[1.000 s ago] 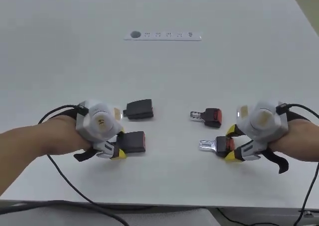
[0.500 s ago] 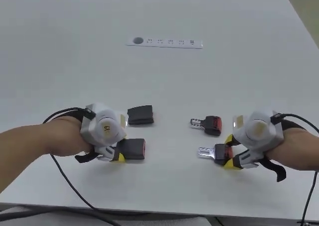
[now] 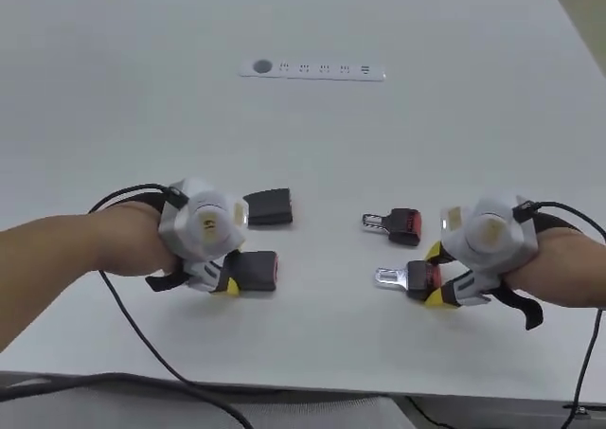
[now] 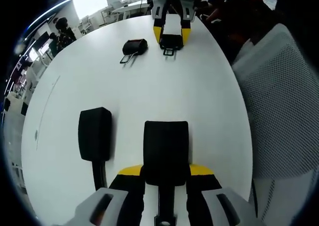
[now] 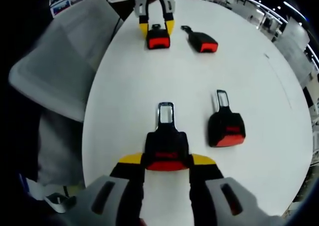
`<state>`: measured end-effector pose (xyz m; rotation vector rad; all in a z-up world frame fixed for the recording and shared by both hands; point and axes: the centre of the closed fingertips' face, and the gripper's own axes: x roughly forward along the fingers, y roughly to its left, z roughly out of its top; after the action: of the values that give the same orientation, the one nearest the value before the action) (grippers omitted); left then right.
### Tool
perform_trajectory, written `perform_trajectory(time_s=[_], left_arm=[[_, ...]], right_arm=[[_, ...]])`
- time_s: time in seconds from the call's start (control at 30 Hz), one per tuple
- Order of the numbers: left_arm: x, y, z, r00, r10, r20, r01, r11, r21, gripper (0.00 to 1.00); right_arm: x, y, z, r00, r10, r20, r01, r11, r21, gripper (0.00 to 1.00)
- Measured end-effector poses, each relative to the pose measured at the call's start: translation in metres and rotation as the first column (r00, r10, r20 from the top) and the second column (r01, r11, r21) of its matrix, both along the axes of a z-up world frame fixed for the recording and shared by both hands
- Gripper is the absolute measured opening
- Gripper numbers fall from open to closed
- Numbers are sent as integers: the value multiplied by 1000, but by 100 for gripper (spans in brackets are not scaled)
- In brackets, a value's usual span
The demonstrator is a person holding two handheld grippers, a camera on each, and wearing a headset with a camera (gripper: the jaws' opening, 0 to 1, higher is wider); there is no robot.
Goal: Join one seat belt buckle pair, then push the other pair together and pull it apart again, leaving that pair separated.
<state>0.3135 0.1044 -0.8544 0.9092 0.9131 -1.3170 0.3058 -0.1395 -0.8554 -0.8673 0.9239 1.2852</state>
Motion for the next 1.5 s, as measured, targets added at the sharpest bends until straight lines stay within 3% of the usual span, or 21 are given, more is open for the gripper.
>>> perform_trajectory(time_s=[0.43,1.1,1.5], left_arm=[[-1,-1,0,999,-32,-6,32,999,33,33],[-1,-1,0,1000,-30,0,30,999,21,33],[-1,-1,1,999,-32,-3,32,999,28,33]], right_arm=[[-2,23,1,1000,1,9,-1,1000,26,34],[-10,76,1,1000,16,8,-16,996,84,34],[-8,103,1,1000,7,10,-8,994,108,34]])
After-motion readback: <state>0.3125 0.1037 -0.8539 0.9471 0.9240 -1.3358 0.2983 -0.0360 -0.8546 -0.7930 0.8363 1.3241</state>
